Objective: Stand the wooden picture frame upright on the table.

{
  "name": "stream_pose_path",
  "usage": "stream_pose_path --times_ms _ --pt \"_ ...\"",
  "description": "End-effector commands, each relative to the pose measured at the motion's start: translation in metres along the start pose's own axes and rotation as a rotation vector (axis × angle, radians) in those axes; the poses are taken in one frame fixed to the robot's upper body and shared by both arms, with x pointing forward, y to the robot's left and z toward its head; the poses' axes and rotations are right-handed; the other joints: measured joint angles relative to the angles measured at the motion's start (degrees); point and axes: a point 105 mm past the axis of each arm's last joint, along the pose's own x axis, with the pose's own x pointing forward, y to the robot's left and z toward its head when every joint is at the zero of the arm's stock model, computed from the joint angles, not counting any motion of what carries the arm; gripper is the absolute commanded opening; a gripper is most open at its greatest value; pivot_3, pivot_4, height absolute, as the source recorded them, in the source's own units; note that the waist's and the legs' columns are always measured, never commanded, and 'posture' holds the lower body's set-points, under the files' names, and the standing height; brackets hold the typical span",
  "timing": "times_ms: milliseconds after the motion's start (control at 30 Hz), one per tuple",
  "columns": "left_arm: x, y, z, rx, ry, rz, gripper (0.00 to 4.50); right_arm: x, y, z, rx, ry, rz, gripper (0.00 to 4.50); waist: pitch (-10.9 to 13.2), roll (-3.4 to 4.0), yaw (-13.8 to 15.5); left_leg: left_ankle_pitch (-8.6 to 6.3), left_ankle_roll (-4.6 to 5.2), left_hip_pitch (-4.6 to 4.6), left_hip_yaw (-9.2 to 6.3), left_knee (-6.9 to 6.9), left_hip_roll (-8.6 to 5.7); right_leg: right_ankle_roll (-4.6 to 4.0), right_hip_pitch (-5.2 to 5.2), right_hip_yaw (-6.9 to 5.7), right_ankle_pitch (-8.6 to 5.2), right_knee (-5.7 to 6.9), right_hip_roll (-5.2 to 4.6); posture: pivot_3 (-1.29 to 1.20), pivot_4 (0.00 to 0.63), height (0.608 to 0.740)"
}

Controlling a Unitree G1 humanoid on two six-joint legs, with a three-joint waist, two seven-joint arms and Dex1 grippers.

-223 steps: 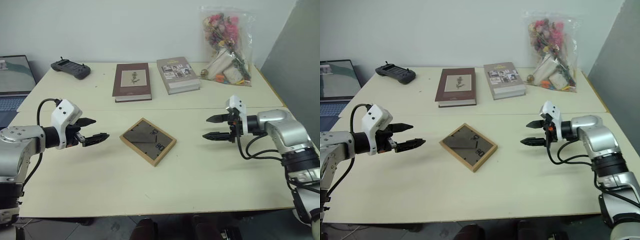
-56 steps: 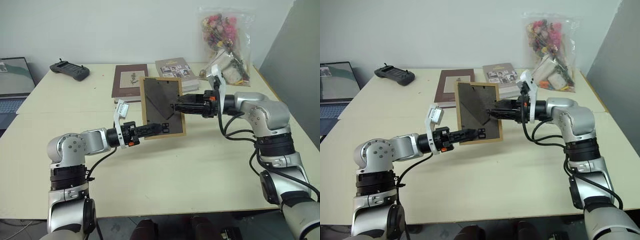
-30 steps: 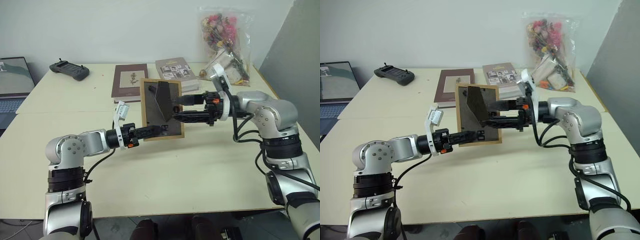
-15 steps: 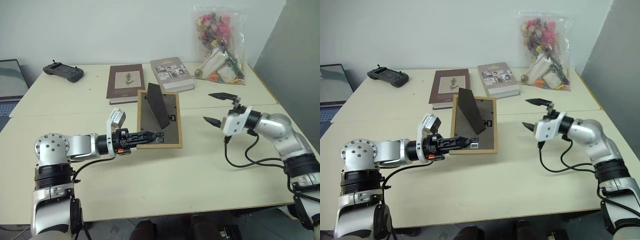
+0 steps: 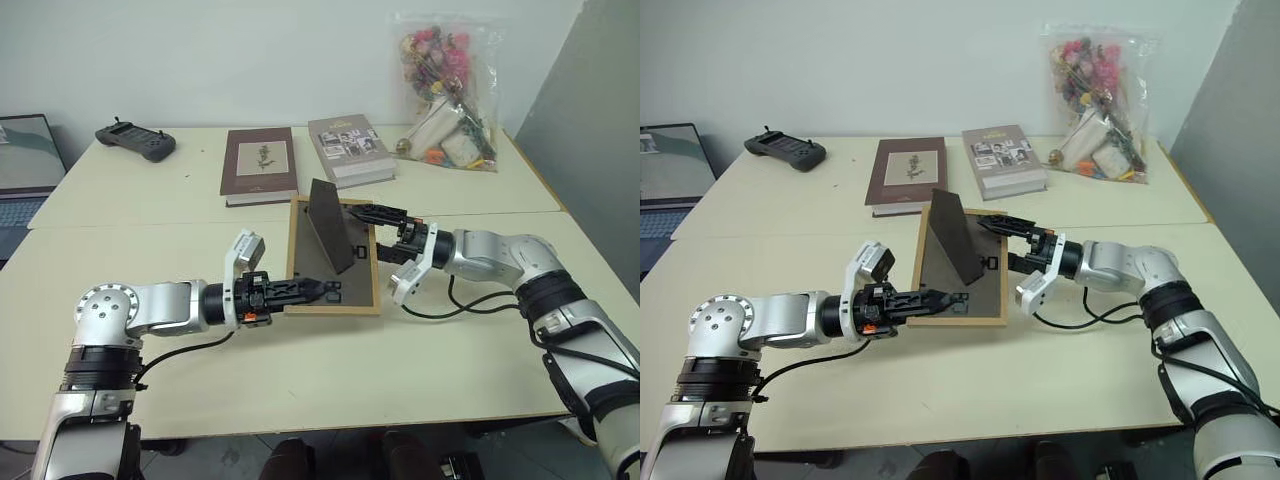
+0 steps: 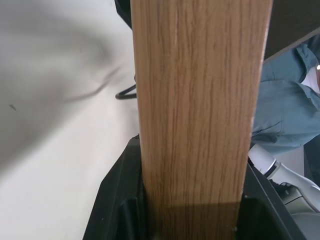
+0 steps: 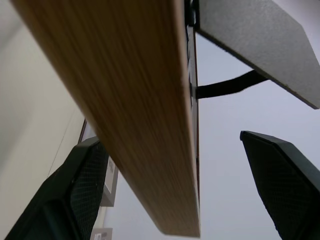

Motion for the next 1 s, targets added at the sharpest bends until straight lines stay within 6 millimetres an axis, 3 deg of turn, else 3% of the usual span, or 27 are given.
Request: stream_pose_path --times_ms 33,300,400,467,567,700,767,833,900,1000 --pt "-0.002 -0.015 0.002 0.041 -0.015 -0.061 1.29 -0.003 -0.011 -0.004 -0.002 -0.01 -0.048 3.42 0.0 0.0 -0.1 0.0 0.0 0.0 0.01 0.0 0.0 0.0 0.0 0.0 0.0 0.0 0.0 0.0 0.15 0.74" --pt "-0.001 -0.015 0.003 0.047 -0.025 -0.057 1.29 -0.006 -0.017 0.0 -0.012 -0.033 -0.076 1.44 0.0 0.0 -0.1 0.0 0.01 0.0 0.01 -0.01 0.0 0.0 0.0 0.01 0.0 0.02 0.01 0.0 0.15 0.74" --pt "0.001 -0.017 0.004 0.072 -0.037 -0.039 1.29 -0.007 -0.024 0.002 -0.023 -0.043 -0.109 1.42 0.0 0.0 -0.1 0.0 0.01 0.0 0.01 -0.01 0.0 0.0 0.0 0.01 0.0 0.01 0.01 0.0 0.15 0.74" --pt "0.0 -0.016 0.007 0.101 -0.058 -0.001 1.99 -0.01 -0.028 0.003 -0.022 -0.046 -0.12 1.42 0.0 -0.01 -0.1 0.0 0.01 -0.01 0.0 -0.01 0.0 0.0 0.0 0.0 0.0 0.01 0.01 0.0 0.15 0.74" --pt "-0.006 -0.016 0.016 0.141 -0.099 0.039 2.61 -0.015 -0.031 0.001 -0.002 -0.043 -0.126 1.3 0.0 -0.01 -0.1 0.0 0.01 0.0 0.01 0.0 0.02 0.0 0.01 0.01 0.0 0.01 0.01 0.0 0.15 0.74" --pt "-0.029 -0.011 0.045 0.243 -0.234 0.176 3.64 -0.024 -0.032 -0.007 0.085 0.005 -0.122 1.3 0.0 -0.02 -0.2 -0.01 0.02 0.0 0.02 -0.01 0.02 0.0 0.01 0.0 0.0 0.0 0.03 0.0 0.15 0.74" --pt "-0.037 -0.015 0.057 0.319 -0.291 0.234 4.05 -0.028 -0.032 -0.017 0.178 0.068 -0.131 1.3 0.0 -0.02 -0.2 -0.01 0.02 0.0 0.02 -0.01 0.02 0.0 0.03 -0.02 0.0 -0.01 0.02 0.0 0.15 0.74" --pt "-0.039 -0.023 0.057 0.455 -0.284 0.308 4.46 -0.03 -0.025 -0.025 0.341 0.139 -0.106 1.3 0.0 -0.05 -0.2 -0.01 0.03 0.0 0.02 -0.01 0.05 0.0 0.09 -0.04 0.0 -0.05 0.01 0.0 0.15 0.74" --pt "-0.035 -0.03 0.047 0.624 -0.262 0.393 4.5 -0.03 -0.011 -0.037 0.679 0.245 -0.071 1.29 0.1 -0.1 -0.2 -0.02 0.05 -0.01 0.01 0.0 0.1 -0.01 0.13 -0.05 0.0 -0.11 0.01 0.0 0.15 0.74" --pt "-0.027 -0.03 0.034 0.795 -0.271 0.482 4.5 -0.029 0.003 -0.04 1.187 0.264 -0.093 1.28 0.0 -0.1 -0.4 -0.04 0.09 0.08 0.01 0.01 0.16 -0.01 0.25 -0.02 0.0 -0.18 -0.01 0.0 0.15 0.74"
